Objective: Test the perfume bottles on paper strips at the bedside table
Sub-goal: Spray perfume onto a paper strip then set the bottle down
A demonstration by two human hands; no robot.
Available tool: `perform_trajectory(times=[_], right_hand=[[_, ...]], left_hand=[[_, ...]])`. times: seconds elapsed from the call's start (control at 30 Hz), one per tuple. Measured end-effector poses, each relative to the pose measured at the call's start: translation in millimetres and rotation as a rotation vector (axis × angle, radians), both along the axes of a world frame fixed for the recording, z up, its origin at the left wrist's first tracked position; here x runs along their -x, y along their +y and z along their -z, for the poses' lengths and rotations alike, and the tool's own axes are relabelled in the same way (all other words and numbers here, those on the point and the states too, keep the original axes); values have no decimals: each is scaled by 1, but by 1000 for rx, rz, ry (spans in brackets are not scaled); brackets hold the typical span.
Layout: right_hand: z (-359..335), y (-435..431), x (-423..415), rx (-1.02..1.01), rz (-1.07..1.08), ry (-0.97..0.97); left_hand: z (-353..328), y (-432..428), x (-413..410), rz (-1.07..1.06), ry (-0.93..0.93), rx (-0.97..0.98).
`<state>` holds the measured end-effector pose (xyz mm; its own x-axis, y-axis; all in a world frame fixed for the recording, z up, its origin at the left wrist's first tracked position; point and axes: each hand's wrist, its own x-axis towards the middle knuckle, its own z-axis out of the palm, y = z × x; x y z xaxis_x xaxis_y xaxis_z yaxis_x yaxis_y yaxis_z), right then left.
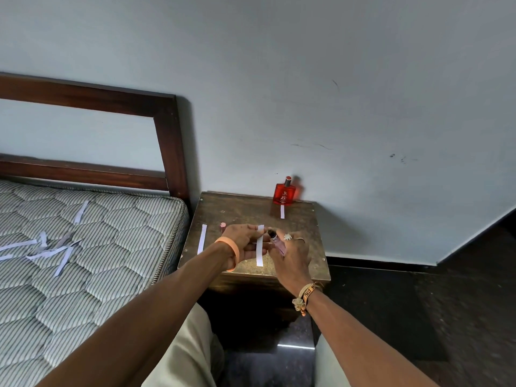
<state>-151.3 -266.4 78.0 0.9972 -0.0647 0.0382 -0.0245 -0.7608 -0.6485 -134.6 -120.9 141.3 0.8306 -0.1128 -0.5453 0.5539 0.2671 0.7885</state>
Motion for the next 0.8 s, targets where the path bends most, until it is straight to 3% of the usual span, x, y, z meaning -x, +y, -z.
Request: perform_trajectory(times=[0.17, 0.57, 0.8], right_hand=[[0, -5, -2, -208, 12, -8], [37, -28, -65, -140, 246, 156], [48, -38, -107, -132, 284, 142]], left_hand=[[29, -7, -17, 1, 36, 8], [79, -46, -72, -32, 46, -20], [85, -68, -107, -30, 22, -68]])
